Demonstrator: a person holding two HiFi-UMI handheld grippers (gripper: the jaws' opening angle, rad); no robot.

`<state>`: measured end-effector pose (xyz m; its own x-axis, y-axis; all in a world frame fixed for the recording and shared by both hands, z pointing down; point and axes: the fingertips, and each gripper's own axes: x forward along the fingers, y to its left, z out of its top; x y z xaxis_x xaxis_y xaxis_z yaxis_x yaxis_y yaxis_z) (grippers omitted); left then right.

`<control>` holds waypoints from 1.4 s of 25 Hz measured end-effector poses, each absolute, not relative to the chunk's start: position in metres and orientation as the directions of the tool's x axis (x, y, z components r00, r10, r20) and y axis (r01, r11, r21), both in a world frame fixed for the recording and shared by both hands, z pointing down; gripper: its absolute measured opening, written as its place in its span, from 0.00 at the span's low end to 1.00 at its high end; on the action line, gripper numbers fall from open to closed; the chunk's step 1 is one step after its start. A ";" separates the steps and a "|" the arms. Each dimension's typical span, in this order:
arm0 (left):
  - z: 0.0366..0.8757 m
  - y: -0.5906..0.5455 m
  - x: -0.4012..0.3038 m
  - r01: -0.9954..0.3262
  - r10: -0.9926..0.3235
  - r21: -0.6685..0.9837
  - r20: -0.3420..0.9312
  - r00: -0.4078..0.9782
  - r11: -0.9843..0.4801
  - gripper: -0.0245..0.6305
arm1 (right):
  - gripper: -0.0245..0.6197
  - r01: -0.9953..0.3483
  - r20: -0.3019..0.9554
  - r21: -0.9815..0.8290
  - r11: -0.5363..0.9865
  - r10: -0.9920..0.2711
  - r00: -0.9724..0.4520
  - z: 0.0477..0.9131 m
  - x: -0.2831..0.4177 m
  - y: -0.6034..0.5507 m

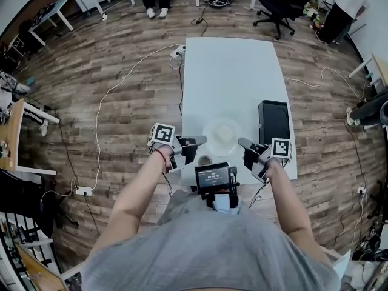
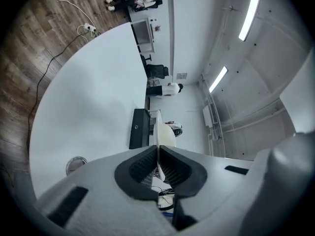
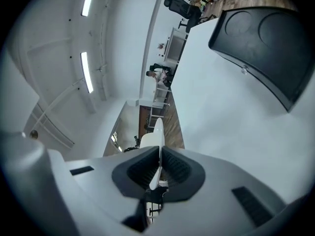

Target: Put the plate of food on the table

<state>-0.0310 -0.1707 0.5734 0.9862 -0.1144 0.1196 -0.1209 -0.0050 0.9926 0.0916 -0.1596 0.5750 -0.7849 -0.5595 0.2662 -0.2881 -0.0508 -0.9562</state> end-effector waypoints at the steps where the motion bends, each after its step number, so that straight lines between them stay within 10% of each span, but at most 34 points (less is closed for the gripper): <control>1: 0.577 -0.179 -0.033 -0.134 -0.113 0.991 0.132 0.985 -0.006 0.08 | 0.10 -0.297 0.275 -0.953 -0.053 -0.559 -0.782 0.577 0.089 -0.168; 35: 0.725 -0.284 -0.037 -0.421 -0.115 0.907 0.420 0.900 0.016 0.09 | 0.10 -0.498 0.507 -0.854 -0.154 -0.463 -0.727 0.722 0.085 -0.276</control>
<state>-0.0367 -0.2835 0.7251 0.9002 -0.1151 0.4200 -0.4211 0.0156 0.9069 0.0854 -0.2762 0.7224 -0.7272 -0.4627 0.5070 -0.4975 -0.1535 -0.8538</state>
